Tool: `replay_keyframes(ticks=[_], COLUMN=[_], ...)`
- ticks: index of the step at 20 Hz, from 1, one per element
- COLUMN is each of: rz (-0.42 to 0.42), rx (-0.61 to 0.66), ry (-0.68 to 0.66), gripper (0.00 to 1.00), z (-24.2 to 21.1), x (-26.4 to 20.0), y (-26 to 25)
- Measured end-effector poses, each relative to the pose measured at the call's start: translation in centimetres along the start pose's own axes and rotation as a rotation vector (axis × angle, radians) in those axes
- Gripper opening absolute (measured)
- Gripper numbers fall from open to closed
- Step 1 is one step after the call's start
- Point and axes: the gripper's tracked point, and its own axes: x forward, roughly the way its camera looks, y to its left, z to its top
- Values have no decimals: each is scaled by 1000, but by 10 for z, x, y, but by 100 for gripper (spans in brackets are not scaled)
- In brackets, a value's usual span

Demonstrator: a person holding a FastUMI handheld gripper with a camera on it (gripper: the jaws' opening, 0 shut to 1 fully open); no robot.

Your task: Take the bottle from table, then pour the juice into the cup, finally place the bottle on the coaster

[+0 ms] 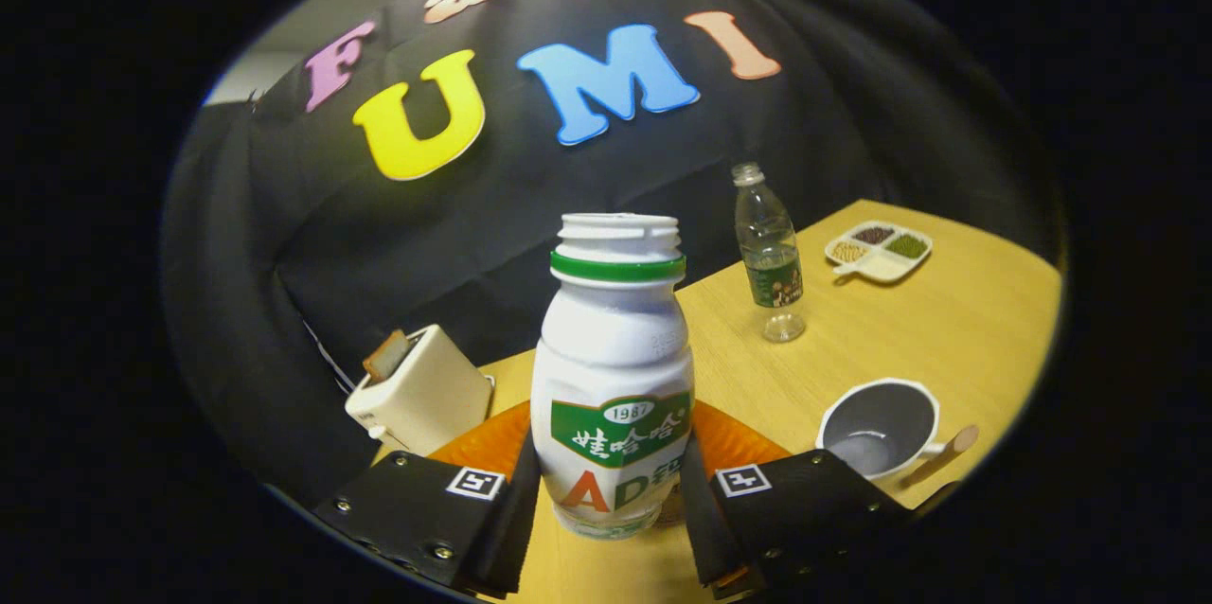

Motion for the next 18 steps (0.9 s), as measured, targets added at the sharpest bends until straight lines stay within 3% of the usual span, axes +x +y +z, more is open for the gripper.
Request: replay_keyframes(ticks=[6,12,18], rz=[-36,-59,-77], rx=[-306,-386,-397], ry=[-93,-134,-77], gripper=[67,67,67], z=[10,11,-14], x=[-4,0,17], y=[25,33,19])
